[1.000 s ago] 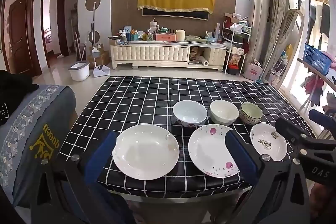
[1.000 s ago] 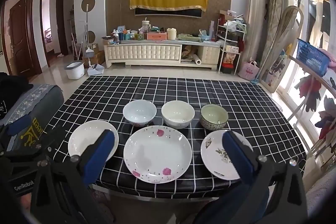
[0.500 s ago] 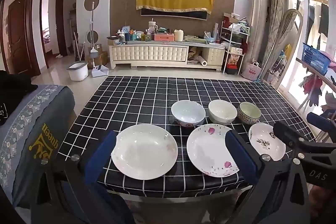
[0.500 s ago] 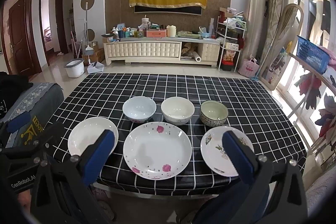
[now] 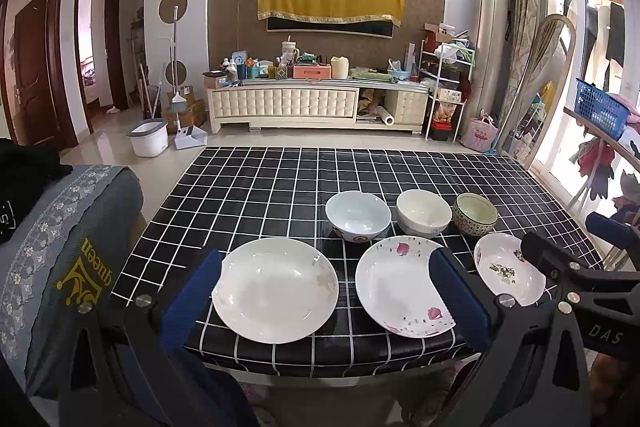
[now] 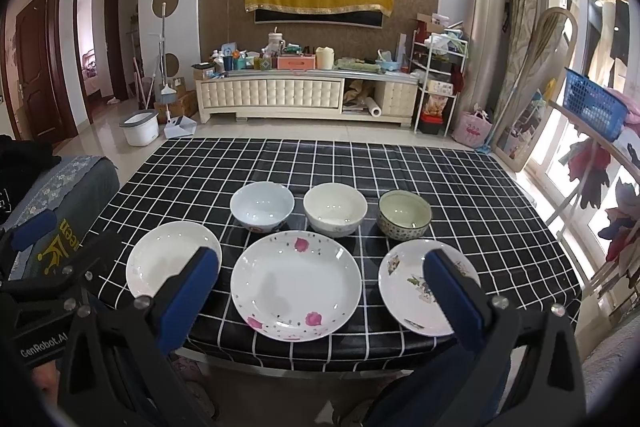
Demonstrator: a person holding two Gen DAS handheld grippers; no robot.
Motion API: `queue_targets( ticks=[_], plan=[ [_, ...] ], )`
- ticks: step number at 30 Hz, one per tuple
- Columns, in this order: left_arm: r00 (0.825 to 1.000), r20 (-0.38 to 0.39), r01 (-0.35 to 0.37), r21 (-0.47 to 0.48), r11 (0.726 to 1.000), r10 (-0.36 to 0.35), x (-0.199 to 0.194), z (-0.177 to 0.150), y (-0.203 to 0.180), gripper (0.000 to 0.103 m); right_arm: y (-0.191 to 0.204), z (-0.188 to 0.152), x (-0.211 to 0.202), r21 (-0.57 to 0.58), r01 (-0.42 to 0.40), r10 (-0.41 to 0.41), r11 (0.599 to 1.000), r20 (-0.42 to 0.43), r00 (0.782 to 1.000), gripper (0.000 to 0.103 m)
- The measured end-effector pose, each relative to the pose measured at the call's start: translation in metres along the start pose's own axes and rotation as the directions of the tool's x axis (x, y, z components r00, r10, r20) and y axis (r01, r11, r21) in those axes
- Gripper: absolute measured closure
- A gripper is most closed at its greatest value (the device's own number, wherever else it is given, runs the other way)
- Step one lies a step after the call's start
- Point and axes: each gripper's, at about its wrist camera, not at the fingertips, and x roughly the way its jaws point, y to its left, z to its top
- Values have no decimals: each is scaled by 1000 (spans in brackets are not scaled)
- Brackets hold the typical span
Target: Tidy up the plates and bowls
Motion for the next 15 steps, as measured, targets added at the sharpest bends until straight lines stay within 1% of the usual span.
queue_targets(
  ticks=[15],
  plan=[
    [1000, -1, 2, 4, 1000, -2, -1, 0, -1, 0, -5, 2, -1, 4, -1, 1, 1000, -8, 1000, 0]
  ],
)
